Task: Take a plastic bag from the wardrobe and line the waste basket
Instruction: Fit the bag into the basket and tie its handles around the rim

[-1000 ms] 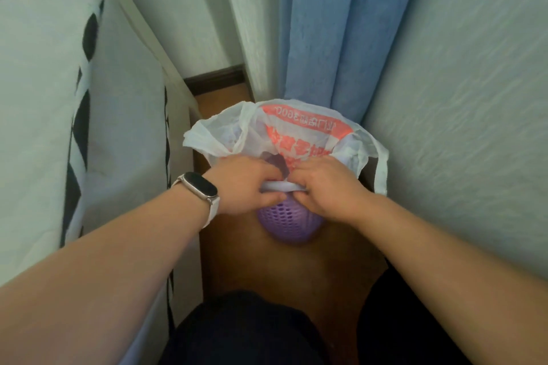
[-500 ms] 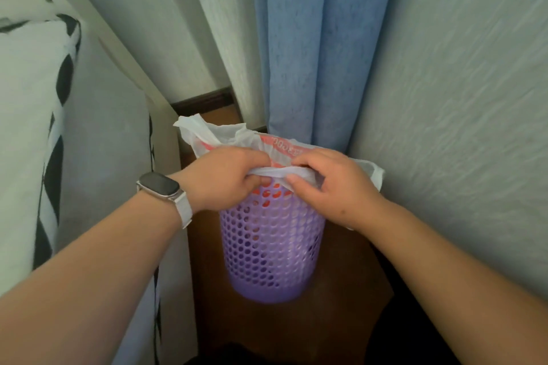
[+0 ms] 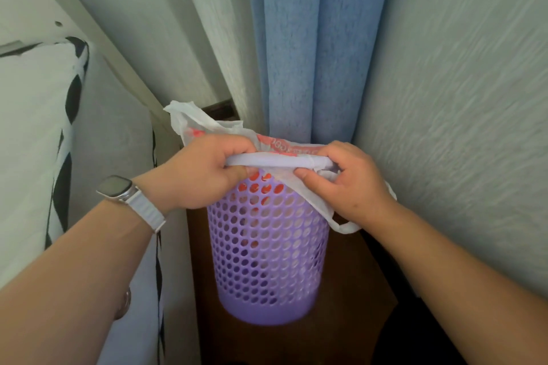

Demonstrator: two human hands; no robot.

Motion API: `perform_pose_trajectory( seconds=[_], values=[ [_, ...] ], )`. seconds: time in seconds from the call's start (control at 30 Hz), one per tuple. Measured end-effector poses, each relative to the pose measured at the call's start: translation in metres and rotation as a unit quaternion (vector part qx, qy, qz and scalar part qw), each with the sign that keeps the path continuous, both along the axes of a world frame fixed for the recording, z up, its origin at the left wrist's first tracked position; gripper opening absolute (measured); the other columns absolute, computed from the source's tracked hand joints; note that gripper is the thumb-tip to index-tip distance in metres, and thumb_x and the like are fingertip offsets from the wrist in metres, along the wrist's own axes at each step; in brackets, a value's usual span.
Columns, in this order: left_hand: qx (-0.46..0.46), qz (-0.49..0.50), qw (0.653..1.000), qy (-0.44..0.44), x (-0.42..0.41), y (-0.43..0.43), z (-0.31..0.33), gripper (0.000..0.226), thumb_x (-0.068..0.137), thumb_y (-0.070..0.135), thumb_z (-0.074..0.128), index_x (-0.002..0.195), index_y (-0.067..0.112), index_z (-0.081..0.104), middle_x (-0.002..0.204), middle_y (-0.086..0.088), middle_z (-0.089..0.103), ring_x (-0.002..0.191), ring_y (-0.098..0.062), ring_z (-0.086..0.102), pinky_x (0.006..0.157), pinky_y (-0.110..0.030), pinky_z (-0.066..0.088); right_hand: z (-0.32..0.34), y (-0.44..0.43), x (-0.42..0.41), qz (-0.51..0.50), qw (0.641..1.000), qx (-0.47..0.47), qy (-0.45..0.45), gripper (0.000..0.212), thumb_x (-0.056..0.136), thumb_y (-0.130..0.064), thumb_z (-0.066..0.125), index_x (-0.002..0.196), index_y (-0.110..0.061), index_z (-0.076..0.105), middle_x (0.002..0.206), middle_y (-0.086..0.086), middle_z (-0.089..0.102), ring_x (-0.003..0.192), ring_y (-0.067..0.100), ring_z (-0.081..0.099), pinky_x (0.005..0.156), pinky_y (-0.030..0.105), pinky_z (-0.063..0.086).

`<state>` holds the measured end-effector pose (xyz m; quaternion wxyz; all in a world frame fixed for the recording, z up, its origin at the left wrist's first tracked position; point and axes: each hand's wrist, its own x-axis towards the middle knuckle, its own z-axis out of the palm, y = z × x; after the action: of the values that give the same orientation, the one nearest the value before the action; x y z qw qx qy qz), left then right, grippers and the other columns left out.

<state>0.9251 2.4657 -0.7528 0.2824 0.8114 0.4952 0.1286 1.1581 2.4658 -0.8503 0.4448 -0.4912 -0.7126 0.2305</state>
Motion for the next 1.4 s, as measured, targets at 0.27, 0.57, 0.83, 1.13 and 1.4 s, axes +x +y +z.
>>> perform_pose_trajectory(
  seconds=[0.27,0.57,0.83,1.13,1.4],
  values=[
    [0.069,-0.025,0.997,0.021,0.01,-0.006,0.005,0.037,0.082,0.052,0.055,0.115,0.037,0.057,0.11,0.018,0.064,0.102,-0.003,0.058,0.086,-0.021,0.047,0.006,-0.007,-0.007,-0.042,0.998,-0.035,0.028,0.042,0.073,-0.062,0.062,0.061,-0.025,0.05,0.059,-0.01,0.046,0.059,0.011,0.048,0.053,0.034,0.04],
    [0.218,-0.049,0.973,0.052,0.024,-0.006,0.001,0.037,0.09,0.056,0.049,0.098,0.025,0.066,0.085,0.017,0.057,0.082,-0.007,0.056,0.08,-0.038,0.046,0.01,-0.006,-0.017,-0.046,0.999,-0.02,0.021,0.053,0.072,-0.065,0.058,0.06,-0.013,0.054,0.058,-0.002,0.051,0.059,0.015,0.049,0.053,0.038,0.041],
    [0.154,-0.05,0.984,0.079,0.018,-0.003,-0.003,0.025,0.092,0.043,0.046,0.091,0.023,0.061,0.077,0.014,0.058,0.07,-0.005,0.052,0.062,-0.025,0.041,0.013,-0.006,-0.017,-0.029,0.999,0.012,-0.007,0.047,0.076,-0.059,0.062,0.065,-0.014,0.061,0.061,-0.003,0.054,0.061,0.017,0.053,0.056,0.042,0.045],
    [0.224,0.027,0.973,0.037,0.022,-0.005,-0.004,0.017,0.091,0.027,0.045,0.082,0.016,0.054,0.065,0.019,0.042,0.063,-0.006,0.038,0.06,-0.013,0.031,0.027,0.003,-0.004,-0.057,0.993,0.096,-0.034,0.031,0.081,-0.041,0.058,0.072,-0.012,0.06,0.068,0.004,0.055,0.068,0.026,0.052,0.064,0.047,0.044],
    [0.295,0.065,0.953,0.018,0.036,-0.011,-0.006,0.028,0.092,0.028,0.039,0.091,0.011,0.062,0.077,0.0,0.061,0.071,-0.012,0.05,0.064,-0.036,0.041,0.039,-0.009,-0.011,-0.124,0.99,0.057,0.032,0.031,0.078,-0.04,0.057,0.067,-0.011,0.052,0.066,0.0,0.052,0.065,0.021,0.049,0.062,0.046,0.044]
  ],
)
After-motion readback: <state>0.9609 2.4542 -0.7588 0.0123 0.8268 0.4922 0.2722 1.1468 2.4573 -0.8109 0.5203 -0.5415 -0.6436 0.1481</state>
